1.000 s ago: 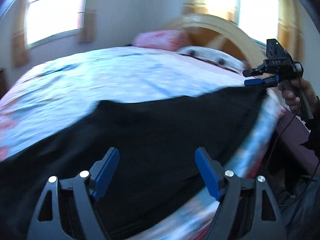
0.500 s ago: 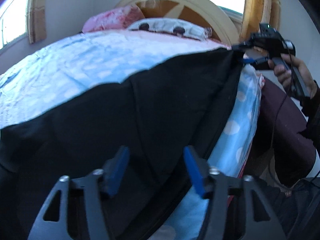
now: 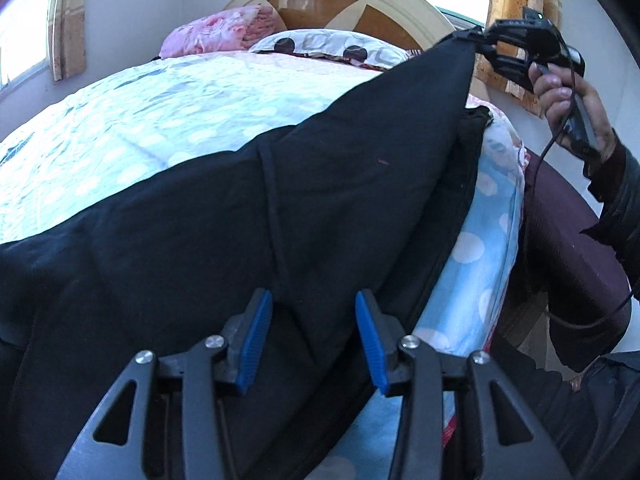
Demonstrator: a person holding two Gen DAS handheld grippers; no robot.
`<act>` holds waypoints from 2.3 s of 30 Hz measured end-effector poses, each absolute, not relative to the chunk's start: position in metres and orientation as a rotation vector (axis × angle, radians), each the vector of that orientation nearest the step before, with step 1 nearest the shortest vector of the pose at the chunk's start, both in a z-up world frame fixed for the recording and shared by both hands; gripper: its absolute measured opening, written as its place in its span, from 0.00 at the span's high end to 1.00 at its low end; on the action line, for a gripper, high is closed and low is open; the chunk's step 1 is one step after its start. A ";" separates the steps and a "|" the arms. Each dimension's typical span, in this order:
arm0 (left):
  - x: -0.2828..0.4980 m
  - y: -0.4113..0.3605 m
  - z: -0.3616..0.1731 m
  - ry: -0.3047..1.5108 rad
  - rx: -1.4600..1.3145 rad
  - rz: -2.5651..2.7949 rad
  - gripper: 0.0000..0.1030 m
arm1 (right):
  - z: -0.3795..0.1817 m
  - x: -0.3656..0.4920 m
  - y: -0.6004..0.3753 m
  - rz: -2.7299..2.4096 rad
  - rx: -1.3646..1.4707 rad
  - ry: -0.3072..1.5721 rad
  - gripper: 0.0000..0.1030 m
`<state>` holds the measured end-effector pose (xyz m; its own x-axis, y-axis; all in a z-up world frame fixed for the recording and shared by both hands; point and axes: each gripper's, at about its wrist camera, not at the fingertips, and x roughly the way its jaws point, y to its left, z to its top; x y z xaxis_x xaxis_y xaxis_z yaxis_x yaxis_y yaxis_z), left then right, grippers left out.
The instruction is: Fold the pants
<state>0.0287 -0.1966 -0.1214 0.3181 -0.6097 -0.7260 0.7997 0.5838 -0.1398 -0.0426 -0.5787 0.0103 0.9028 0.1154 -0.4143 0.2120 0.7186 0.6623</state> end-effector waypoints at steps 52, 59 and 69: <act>-0.003 -0.191 -0.122 0.740 0.501 -0.879 0.53 | -0.096 -0.062 -0.331 0.027 -0.545 0.897 0.55; -0.004 -0.192 -0.124 0.731 0.502 -0.868 0.55 | -0.102 -0.051 -0.326 0.053 -0.547 0.884 0.79; -0.006 -0.183 -0.113 0.747 0.454 -0.893 0.92 | -0.085 -0.060 -0.326 0.086 -0.456 0.868 0.97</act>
<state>-0.0060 -0.1829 -0.1131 0.4061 -0.5296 -0.7447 0.8269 0.5599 0.0528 -0.0601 -0.3258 -0.0851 0.6492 -0.1095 -0.7527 -0.2550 0.9009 -0.3511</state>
